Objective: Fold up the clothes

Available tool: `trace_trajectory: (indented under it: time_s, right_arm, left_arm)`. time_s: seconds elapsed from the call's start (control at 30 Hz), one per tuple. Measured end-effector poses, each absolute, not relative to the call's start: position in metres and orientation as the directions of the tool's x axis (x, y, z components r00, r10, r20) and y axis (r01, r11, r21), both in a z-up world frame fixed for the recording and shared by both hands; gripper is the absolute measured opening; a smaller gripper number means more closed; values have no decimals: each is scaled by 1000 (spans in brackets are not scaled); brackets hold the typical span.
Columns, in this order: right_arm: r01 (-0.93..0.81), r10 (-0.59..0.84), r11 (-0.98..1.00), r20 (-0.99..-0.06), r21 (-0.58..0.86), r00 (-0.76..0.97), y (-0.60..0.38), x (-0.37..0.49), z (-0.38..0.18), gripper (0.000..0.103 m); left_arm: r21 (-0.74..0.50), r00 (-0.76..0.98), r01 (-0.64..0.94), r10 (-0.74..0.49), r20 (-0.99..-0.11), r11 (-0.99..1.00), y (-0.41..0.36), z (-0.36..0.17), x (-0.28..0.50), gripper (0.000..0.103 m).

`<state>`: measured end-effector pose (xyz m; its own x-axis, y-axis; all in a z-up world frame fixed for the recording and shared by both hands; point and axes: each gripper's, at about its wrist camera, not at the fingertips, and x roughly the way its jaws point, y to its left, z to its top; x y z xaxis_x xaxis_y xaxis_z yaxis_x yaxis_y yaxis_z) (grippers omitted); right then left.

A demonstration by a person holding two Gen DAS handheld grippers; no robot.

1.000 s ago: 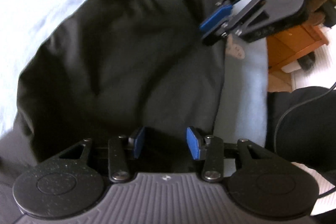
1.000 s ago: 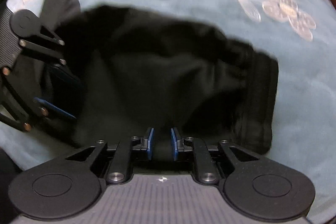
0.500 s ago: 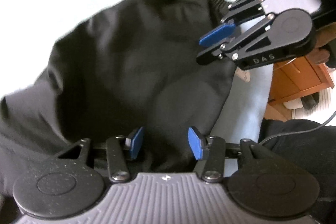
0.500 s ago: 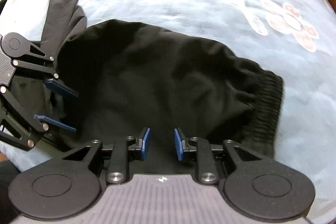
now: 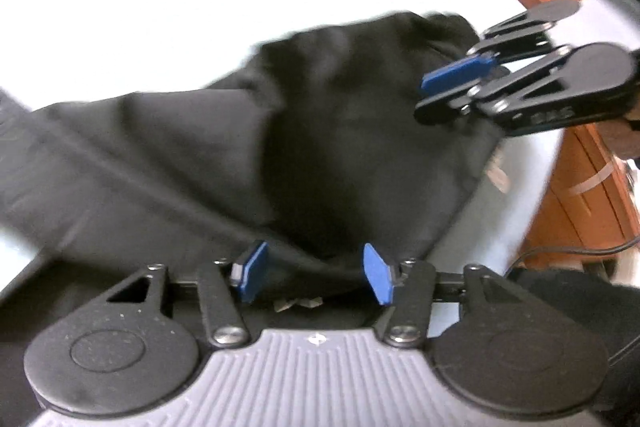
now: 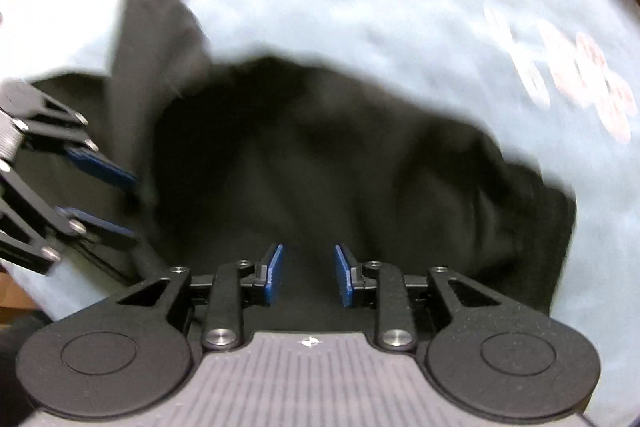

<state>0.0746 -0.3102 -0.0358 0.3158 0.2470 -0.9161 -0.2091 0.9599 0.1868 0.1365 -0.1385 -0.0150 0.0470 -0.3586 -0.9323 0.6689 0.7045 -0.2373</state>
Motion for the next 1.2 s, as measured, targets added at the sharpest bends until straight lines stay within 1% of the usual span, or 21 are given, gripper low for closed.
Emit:
trace_trajectory:
  time_s: [0.1,0.2,0.3,0.37,0.57,0.73,0.87,0.9,0.97,1.03,1.13,1.2]
  right_arm:
    - [-294,336,927,-869,235,364,-282,100,-15,33]
    - [-381,434,878,-821,291,372,-246,131,-6,33]
    - [-435,515,828,-789,354,336,-206,167,-18,33]
    - [-433,535,815,-787,385,307,-187,188,-33,33]
    - [-364,513,834,-826,415,234,-156,227,-81,33]
    - [-342,463,858,-864,382,198,-143,233,-98,34]
    - [-329,468,857,-866,397,173,-143,238,-102,34]
    - [-328,473,855,-864,402,172,-143,238,-102,33]
    - [-334,483,849,-858,409,175,-145,238,-98,6]
    - [-336,495,843,-850,419,182,-146,239,-94,6]
    - [-325,550,818,-810,474,204,-156,235,-77,5]
    - [-311,592,795,-776,520,217,-166,231,-63,5]
  left_arm:
    - [-224,96,558,-330,-939,799,-101,-14,146,57]
    - [-216,135,400,-291,-947,891,-60,-19,158,57]
    - [-224,166,250,-269,-949,942,-21,-26,167,57]
    - [-225,188,190,-261,-947,956,-2,-28,171,57]
    - [-257,226,121,-279,-933,959,41,-31,171,58]
    - [-319,224,96,-333,-916,943,62,-32,168,59]
    - [-352,221,90,-363,-905,932,66,-33,171,59]
    - [-357,220,88,-368,-903,930,67,-32,172,59]
    - [-388,216,90,-398,-891,917,67,-34,176,61]
    - [-420,212,92,-430,-878,903,66,-41,184,64]
    - [-461,199,87,-469,-860,883,61,-57,200,64]
    - [-509,196,68,-512,-836,858,59,-66,211,64]
